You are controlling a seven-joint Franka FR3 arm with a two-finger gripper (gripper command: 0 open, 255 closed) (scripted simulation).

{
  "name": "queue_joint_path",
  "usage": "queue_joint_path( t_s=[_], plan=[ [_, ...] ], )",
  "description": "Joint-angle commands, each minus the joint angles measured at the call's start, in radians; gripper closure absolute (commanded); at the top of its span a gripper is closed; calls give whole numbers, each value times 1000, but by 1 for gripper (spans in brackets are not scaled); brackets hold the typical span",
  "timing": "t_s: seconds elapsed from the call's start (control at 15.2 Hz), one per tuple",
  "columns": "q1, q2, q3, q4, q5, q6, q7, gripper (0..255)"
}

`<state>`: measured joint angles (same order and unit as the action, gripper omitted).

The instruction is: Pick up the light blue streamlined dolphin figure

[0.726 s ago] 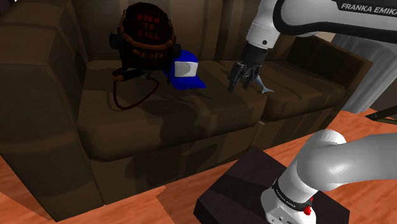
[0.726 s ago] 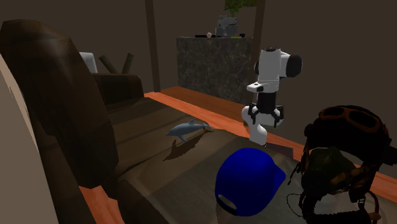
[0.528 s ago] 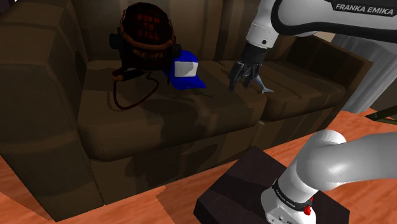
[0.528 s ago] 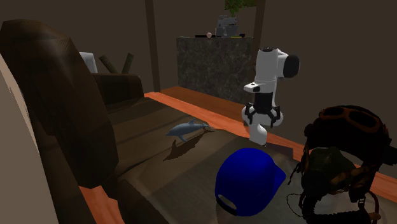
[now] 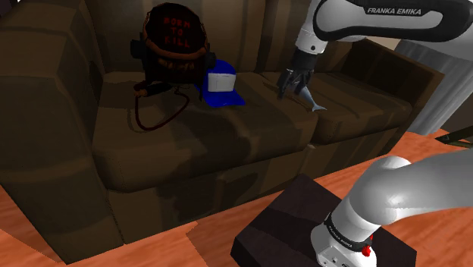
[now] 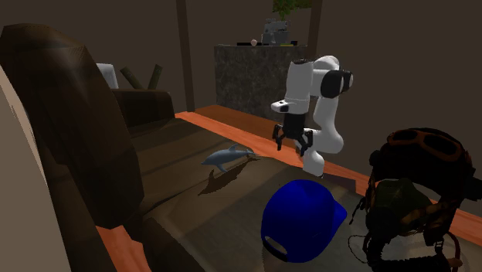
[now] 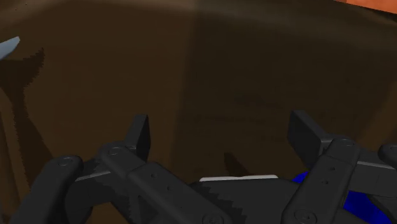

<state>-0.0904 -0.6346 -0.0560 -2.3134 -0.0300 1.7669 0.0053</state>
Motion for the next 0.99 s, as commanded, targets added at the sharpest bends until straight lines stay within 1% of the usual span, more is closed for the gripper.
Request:
queue_joint_path(
  t_s=[0.0, 0.46, 0.92],
  plan=[
    [-20, 41, -26, 30, -27, 16, -24, 0],
    [-77, 189, -110, 152, -100, 67, -96, 0],
    [-125, 352, -190, 313, -139, 103, -168, 0]
  ],
)
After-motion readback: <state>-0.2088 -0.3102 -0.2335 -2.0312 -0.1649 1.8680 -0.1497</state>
